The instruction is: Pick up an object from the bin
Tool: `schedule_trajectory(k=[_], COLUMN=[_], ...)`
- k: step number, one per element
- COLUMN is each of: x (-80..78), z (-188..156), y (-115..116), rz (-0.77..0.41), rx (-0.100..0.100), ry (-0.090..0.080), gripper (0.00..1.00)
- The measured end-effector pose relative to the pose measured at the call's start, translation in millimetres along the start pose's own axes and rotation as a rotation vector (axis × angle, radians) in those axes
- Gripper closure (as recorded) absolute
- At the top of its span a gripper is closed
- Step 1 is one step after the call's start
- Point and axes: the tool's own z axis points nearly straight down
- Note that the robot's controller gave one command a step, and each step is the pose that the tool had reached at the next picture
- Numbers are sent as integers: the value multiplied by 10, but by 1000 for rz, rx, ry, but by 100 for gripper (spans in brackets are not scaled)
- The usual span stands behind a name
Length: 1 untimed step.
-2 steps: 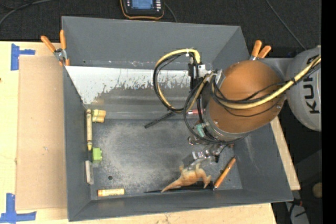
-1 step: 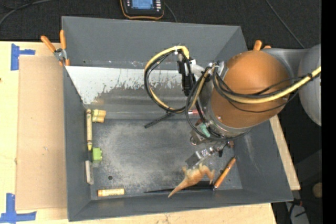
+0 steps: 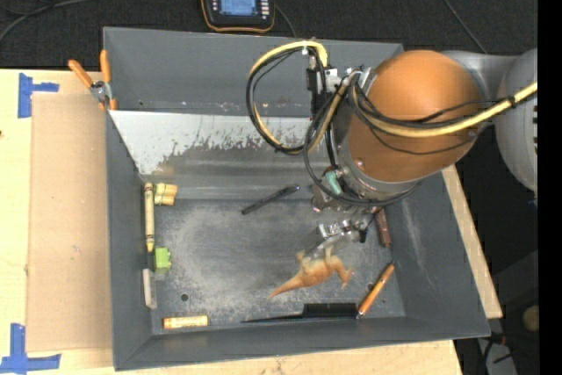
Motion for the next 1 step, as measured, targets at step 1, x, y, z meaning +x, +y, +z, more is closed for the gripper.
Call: schedule_trajectory(k=[1], x=[2], z=[30], y=[-2], rz=[-52], rx=[-3], ry=[0], gripper=[100])
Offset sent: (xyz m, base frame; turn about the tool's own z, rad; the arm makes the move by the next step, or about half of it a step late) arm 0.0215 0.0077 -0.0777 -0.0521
